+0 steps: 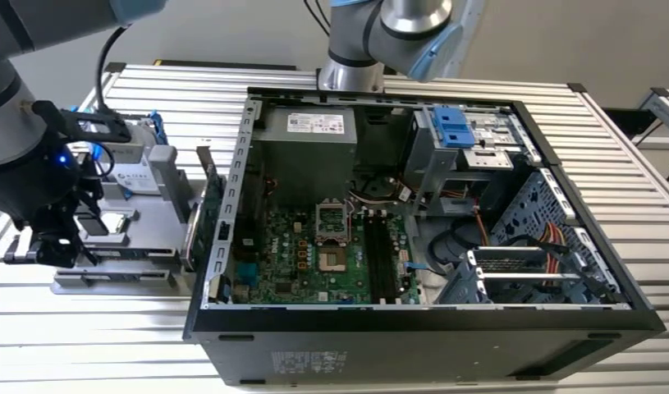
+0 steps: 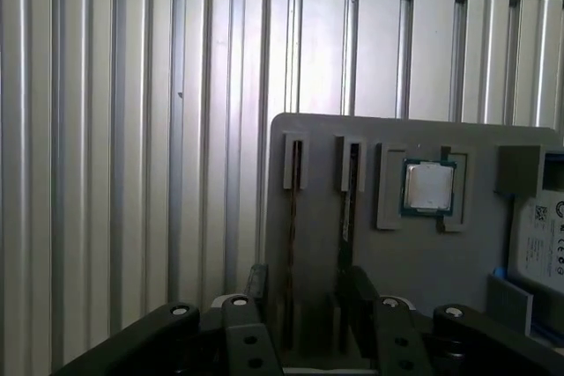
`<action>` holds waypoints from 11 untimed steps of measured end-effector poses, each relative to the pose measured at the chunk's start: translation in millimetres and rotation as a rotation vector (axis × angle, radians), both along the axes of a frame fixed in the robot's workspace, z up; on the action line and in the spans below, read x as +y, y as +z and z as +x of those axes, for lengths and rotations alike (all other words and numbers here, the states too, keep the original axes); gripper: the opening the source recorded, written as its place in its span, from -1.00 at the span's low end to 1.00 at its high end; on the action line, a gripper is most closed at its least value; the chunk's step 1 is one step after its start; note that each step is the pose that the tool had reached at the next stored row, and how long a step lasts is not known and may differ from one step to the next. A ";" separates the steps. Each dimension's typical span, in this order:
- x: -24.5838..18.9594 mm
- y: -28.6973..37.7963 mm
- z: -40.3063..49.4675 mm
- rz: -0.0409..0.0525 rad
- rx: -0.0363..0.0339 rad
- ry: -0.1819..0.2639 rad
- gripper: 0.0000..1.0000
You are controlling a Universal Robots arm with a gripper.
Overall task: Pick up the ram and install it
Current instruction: 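Pick up the ram and move it above insertion slot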
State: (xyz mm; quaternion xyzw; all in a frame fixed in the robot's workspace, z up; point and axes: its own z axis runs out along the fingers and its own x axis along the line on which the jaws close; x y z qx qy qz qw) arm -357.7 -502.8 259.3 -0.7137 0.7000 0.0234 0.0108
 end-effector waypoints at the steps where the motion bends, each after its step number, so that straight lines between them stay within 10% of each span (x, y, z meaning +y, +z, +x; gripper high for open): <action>1: -0.3 -1.0 0.0 0.0000 0.0000 0.000 1.00; 11: -0.9 -13.0 0.1 0.0001 -0.0001 0.000 1.00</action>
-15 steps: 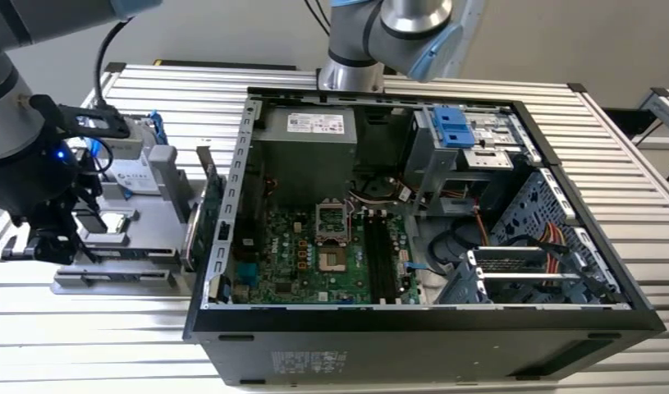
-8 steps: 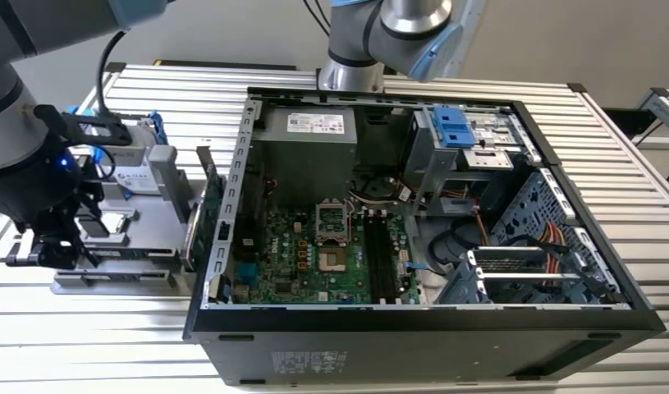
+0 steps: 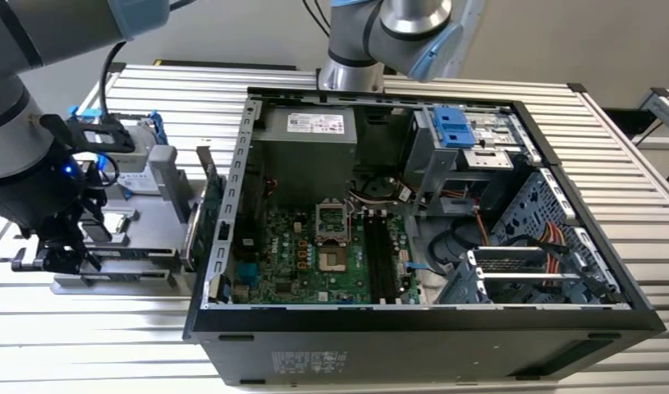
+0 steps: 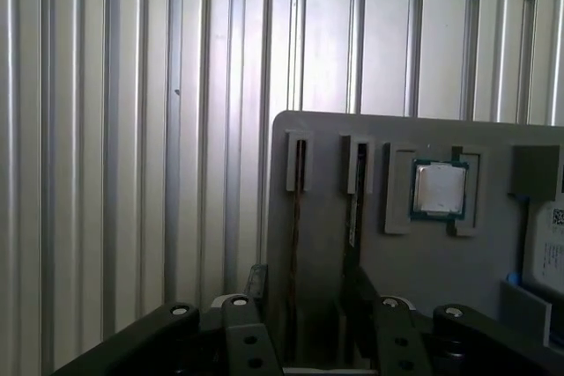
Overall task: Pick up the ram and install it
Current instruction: 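Pick up the ram and move it above insertion slot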
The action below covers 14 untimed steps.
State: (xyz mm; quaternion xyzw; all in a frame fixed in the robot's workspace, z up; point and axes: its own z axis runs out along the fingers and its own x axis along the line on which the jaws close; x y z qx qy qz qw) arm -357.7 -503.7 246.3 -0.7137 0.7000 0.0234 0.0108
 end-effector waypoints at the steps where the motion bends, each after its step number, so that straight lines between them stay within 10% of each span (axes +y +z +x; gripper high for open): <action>1: 0.0 -1.1 0.0 -0.0001 0.0001 0.000 1.00; 14: 0.0 -15.3 0.1 -0.0001 0.0002 -0.009 1.00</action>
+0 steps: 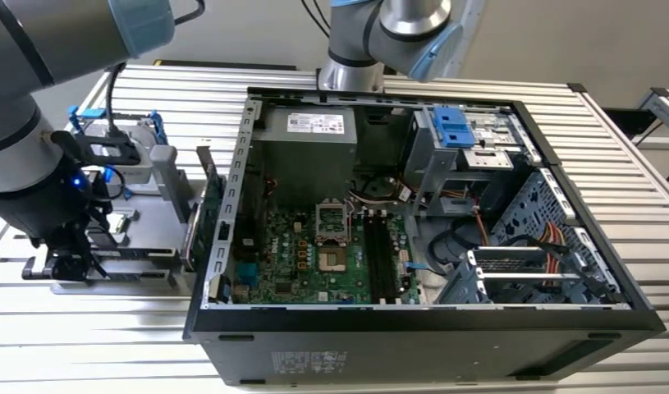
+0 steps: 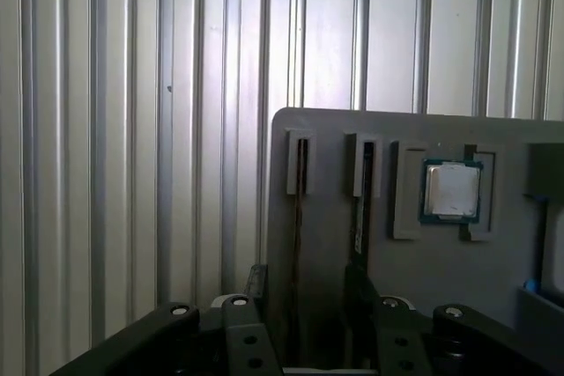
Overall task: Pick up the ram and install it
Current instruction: 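Pick up the ram and move it above insertion slot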
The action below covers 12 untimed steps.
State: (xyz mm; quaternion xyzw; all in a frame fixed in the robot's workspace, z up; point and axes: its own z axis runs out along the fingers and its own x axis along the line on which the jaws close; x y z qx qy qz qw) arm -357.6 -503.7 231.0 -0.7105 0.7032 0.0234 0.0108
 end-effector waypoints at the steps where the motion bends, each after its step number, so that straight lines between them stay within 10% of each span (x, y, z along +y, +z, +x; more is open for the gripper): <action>1: 0.0 -1.0 0.0 0.0001 -0.0001 0.000 1.00; 12: 0.0 -12.5 1.4 0.0000 -0.0001 -0.001 1.00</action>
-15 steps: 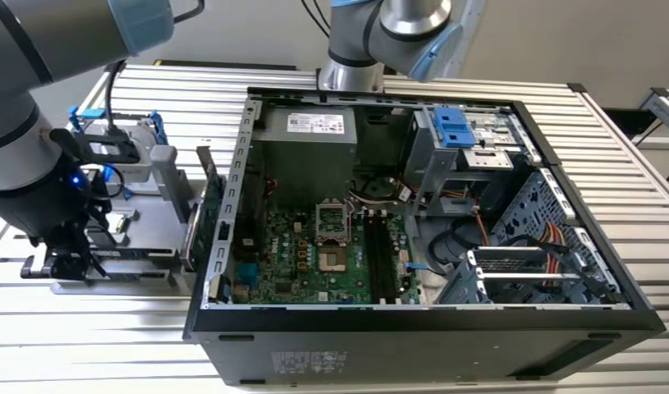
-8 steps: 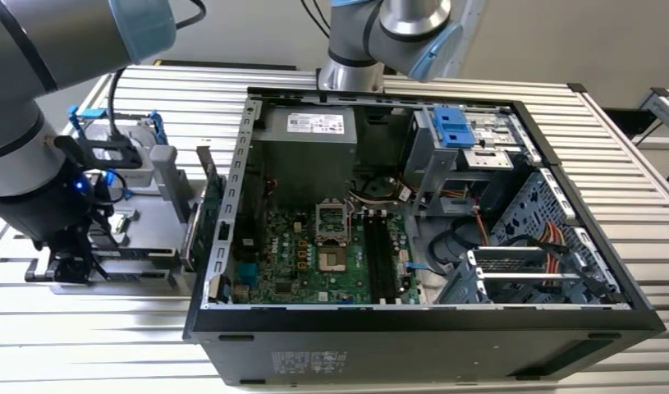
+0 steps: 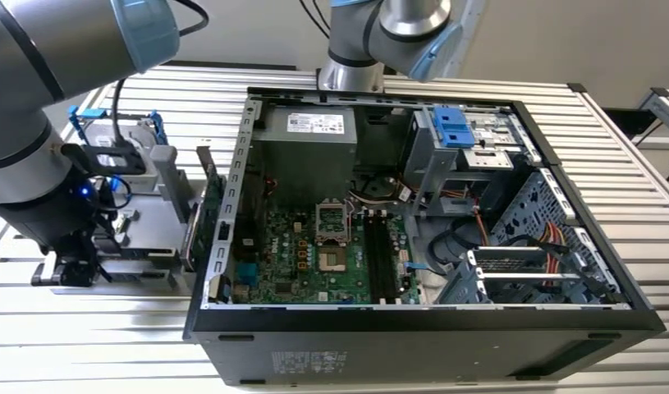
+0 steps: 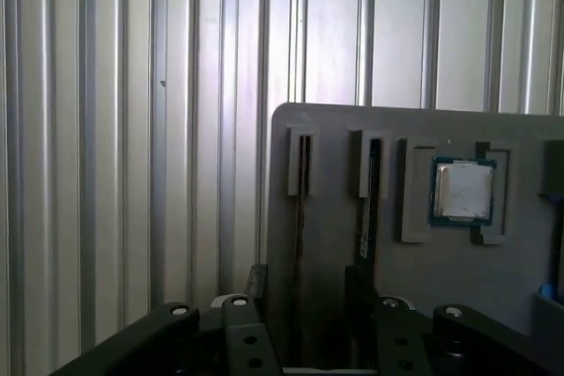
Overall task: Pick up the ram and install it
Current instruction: 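Pick up the ram and move it above insertion slot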
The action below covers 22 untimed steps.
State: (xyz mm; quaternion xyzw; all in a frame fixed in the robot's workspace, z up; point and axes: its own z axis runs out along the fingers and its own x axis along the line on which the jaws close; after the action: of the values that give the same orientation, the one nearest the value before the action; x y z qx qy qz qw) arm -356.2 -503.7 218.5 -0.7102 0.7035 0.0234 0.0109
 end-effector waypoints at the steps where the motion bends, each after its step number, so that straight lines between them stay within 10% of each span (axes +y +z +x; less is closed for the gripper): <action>1: 0.0 -1.1 0.1 -0.0001 0.0001 0.000 1.00; 22: 0.0 -21.7 0.8 0.0000 0.0001 -0.007 1.00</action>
State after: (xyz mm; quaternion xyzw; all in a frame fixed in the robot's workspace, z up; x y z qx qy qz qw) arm -355.4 -503.6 196.8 -0.7077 0.7060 0.0234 0.0109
